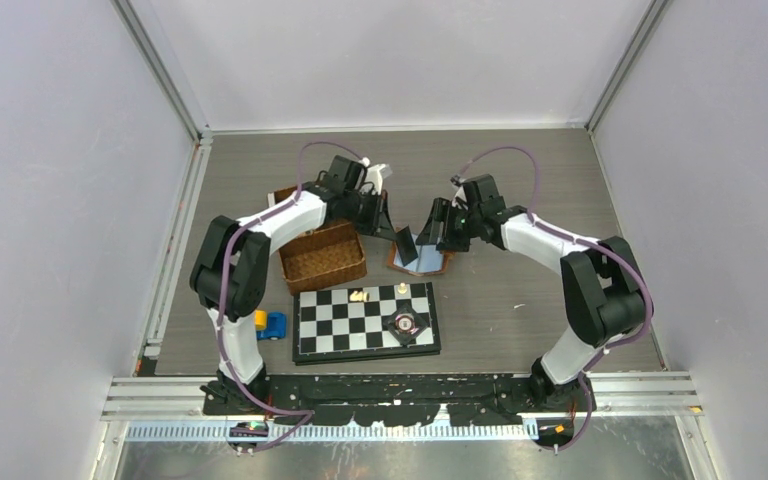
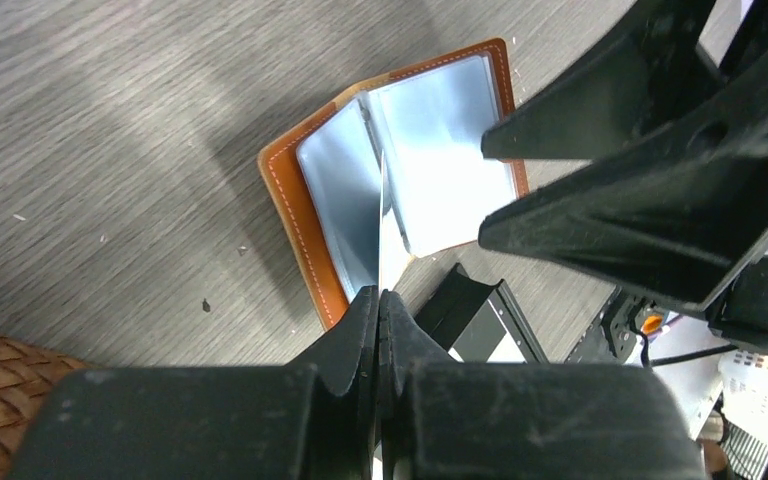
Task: Put the credit cards into the card holder
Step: Insert the credit card into the card holder.
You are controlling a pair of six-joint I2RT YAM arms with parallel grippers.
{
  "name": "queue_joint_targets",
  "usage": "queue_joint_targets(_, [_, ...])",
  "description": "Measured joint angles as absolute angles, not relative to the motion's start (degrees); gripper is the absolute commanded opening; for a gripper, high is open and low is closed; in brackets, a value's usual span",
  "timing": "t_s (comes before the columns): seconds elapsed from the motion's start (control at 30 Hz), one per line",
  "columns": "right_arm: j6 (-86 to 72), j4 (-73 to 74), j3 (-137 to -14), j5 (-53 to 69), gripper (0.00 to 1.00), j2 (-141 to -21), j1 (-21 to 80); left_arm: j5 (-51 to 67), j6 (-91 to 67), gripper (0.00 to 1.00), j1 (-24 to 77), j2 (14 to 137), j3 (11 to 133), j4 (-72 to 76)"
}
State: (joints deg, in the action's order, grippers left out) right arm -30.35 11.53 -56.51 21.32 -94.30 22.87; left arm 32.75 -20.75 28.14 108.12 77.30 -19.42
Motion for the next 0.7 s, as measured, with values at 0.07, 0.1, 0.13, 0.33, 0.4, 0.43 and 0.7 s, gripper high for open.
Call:
queue_joint_targets(0.07, [-30.3, 10.3, -56.5, 22.9, 0.65, -94.6, 21.7, 34.0, -19.9, 0.0, 28.1, 108.5, 77.3, -19.4])
queue_joint_targets(0.1, [-30.2, 9.6, -56.5, 23.8, 0.64, -94.8, 21.2, 34.7, -19.3, 0.0, 28.1, 108.5, 77.3, -19.4])
queue_joint_targets(0.13, [-30.0, 9.1, -56.5, 24.8, 0.64, -95.0, 20.9, 35.3, -18.9, 0.0, 28.1, 108.5, 77.3, -19.2])
queue_joint_targets(0.33, [-28.3, 6.9, -56.5, 30.0, 0.65, -97.2, 20.0, 39.8, -16.1, 0.0, 28.1, 108.5, 77.6, -19.1])
queue_joint_targets(0.4, [-27.9, 6.0, -56.5, 31.4, 0.65, -97.8, 19.6, 40.9, -15.5, 0.0, 28.1, 108.6, 77.8, -19.1])
queue_joint_targets(0.43, [-27.7, 5.6, -56.5, 32.1, 0.65, -98.0, 19.5, 41.7, -14.9, 0.0, 28.1, 108.6, 78.1, -19.2])
queue_joint_targets(0.7, [-26.7, 2.6, -56.2, 36.7, 0.56, -98.8, 19.0, 45.9, -12.4, 0.0, 28.0, 109.0, 78.7, -19.3])
